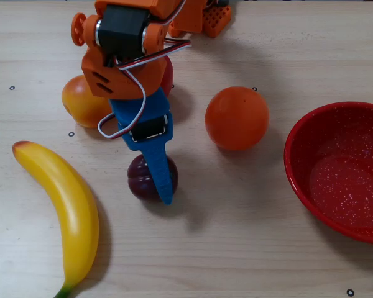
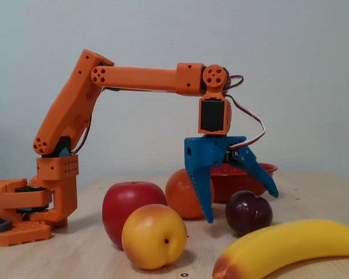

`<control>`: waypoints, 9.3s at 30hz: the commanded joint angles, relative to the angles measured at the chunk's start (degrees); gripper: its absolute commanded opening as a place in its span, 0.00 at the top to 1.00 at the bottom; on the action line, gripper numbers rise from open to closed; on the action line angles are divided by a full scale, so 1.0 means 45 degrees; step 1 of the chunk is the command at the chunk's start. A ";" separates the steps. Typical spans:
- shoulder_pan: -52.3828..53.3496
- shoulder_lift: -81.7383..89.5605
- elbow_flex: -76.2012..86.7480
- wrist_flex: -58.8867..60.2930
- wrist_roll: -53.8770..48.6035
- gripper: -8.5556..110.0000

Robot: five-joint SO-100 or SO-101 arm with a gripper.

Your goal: Put plum in the red bowl.

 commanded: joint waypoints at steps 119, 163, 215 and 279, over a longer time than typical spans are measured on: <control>-0.0527 0.1934 -0.1563 0.0781 -0.1367 0.93; -0.8984 0.6621 -0.3730 0.0332 0.1250 0.93; -1.0195 -0.0430 -0.4766 -0.0977 -0.0078 0.64; -0.5664 1.0020 -0.0059 0.0527 0.0566 0.93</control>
